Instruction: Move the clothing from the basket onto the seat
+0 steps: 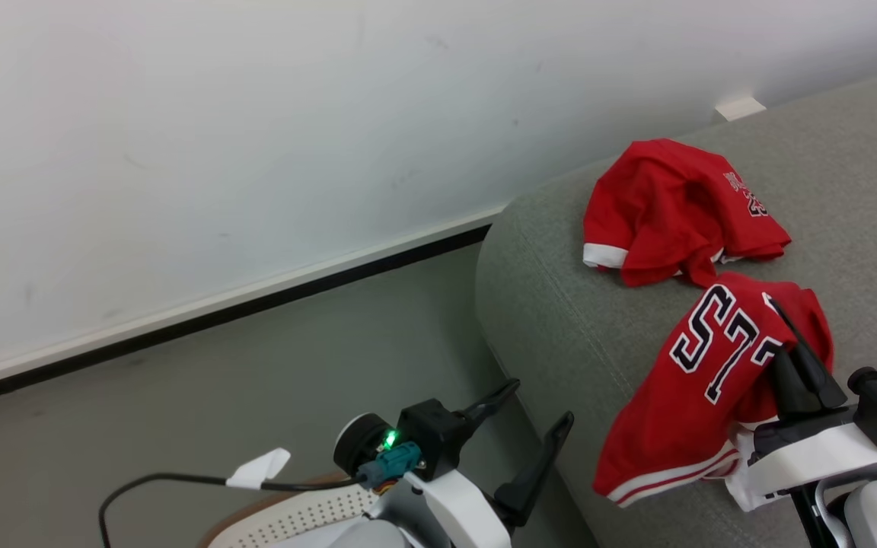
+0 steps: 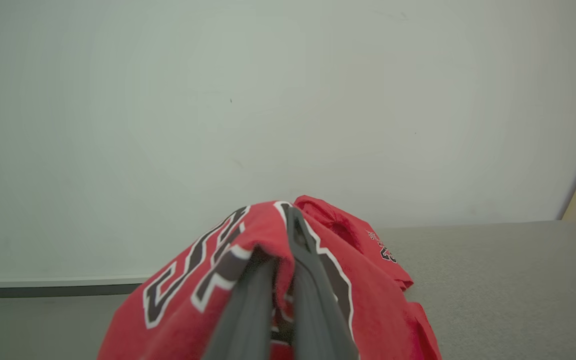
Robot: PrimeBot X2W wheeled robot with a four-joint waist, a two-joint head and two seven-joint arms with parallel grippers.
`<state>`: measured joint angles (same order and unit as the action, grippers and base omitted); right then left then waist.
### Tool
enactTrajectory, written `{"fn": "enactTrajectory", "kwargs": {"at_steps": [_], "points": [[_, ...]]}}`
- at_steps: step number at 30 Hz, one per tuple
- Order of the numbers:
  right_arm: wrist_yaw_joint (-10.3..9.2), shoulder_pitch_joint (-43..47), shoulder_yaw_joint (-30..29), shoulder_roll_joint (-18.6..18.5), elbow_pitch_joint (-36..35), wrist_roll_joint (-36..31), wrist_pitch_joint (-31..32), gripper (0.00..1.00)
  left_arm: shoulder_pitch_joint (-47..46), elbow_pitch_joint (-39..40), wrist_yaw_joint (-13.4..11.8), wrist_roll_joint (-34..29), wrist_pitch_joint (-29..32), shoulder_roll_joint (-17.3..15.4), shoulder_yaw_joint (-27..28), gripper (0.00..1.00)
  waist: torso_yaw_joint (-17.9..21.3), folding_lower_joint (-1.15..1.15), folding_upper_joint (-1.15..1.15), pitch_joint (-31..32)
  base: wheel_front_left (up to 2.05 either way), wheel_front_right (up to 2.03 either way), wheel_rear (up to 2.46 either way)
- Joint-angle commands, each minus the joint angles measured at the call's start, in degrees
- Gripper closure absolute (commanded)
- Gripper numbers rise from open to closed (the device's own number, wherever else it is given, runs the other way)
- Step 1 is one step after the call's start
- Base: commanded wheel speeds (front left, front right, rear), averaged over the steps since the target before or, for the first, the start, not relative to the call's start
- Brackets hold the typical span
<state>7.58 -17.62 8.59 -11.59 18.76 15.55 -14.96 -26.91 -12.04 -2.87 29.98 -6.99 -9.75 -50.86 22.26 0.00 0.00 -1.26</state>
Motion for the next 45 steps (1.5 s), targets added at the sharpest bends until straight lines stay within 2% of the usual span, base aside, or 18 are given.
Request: {"fn": "enactTrajectory", "kwargs": {"at_steps": [1, 6, 11, 16, 21, 26, 31, 34, 37, 39, 40, 41, 45], "points": [[-0.16, -0.76, -0.22, -0.20, -0.27, 0.39, -0.17, 1.00, -0.51, 0.27, 0.16, -0.13, 0.32, -0.22, -0.07, 0.00, 0.81, 0.00, 0.00, -0.86, 0.00, 0.00, 0.00], [-0.17, -1.52, -1.81, 0.62, -1.26, 0.64, -0.17, 1.00, -2.16, 1.18, 0.27, -1.01, 1.26, -0.70, -0.54, 0.00, 2.05, 0.00, 0.00, -4.10, 0.00, 0.00, 0.00], [-0.17, -5.25, -5.93, 2.31, -3.27, -0.35, -0.17, 1.00, -6.51, 3.58, 0.88, -3.04, 3.75, -1.60, -0.93, 0.00, 1.34, 0.00, 0.00, -11.56, 0.00, 0.00, 0.00], [-0.16, -14.32, -10.38, 3.46, -3.44, -1.99, -0.17, 1.00, -12.80, 6.57, 2.07, -5.06, 6.96, -3.16, -0.83, 0.00, -0.12, 0.00, 0.00, -21.80, 0.00, 0.00, 0.00], [-0.17, -26.56, -16.69, 2.13, -0.99, -3.03, -0.07, 1.00, -18.92, 9.53, 3.52, -7.24, 10.11, -4.20, -1.05, 0.00, -1.21, 0.00, 0.00, -31.32, 0.00, 0.00, 0.00], [-0.17, -38.45, -24.47, -1.10, 5.98, -3.19, 1.11, 1.00, -22.76, 11.52, 4.47, -8.18, 11.85, -4.56, -1.16, 0.00, -2.29, 0.00, 0.00, -37.16, 0.00, 0.00, 0.00], [-0.16, -44.14, -32.28, -5.22, 18.39, -7.79, 2.02, 1.00, -24.11, 12.05, 4.12, -8.75, 11.81, -4.20, -1.07, 0.00, -4.01, 0.00, 0.00, -39.42, 0.00, 0.00, 0.00], [-0.16, -43.65, -35.97, -5.42, 26.08, -12.74, 1.56, 1.00, -23.68, 12.17, 3.68, -8.39, 11.15, -4.16, -0.77, 0.00, -4.86, 0.00, 0.00, -39.69, 0.00, 0.00, 0.00], [-0.16, -41.53, -39.69, -3.64, 31.83, -16.42, 0.68, 1.00, -22.56, 11.91, 3.01, -8.02, 10.67, -4.91, -0.41, 0.00, -5.21, 0.00, 0.00, -39.12, 0.00, 0.00, 0.00], [-0.16, -40.34, -41.75, -2.84, 33.70, -18.67, 0.14, 0.55, -22.11, 11.74, 2.78, -7.77, 10.23, -5.33, -0.11, 0.00, -5.19, 0.00, 0.00, -38.54, 0.00, 0.00, 0.00], [-0.16, -39.85, -42.27, -2.12, 34.40, -19.47, 0.17, 0.04, -21.88, 11.64, 2.56, -7.77, 9.98, -5.62, 0.08, 0.00, -5.16, 0.00, 0.00, -38.20, 0.00, 0.00, 0.00], [-0.16, -39.24, -42.68, -1.08, 35.12, -19.94, 0.03, 0.00, -21.55, 11.52, 2.34, -7.60, 9.72, -5.95, 0.40, 0.00, -5.09, 0.00, 0.00, -37.75, 0.00, 0.00, 0.00], [-0.16, -36.37, -43.25, 0.62, 33.23, -21.47, -0.24, 0.00, -19.92, 11.36, 1.33, -6.18, 7.74, -6.44, 1.70, 0.00, -4.60, 0.00, 0.00, -35.23, 0.00, 0.00, 0.00]]}}
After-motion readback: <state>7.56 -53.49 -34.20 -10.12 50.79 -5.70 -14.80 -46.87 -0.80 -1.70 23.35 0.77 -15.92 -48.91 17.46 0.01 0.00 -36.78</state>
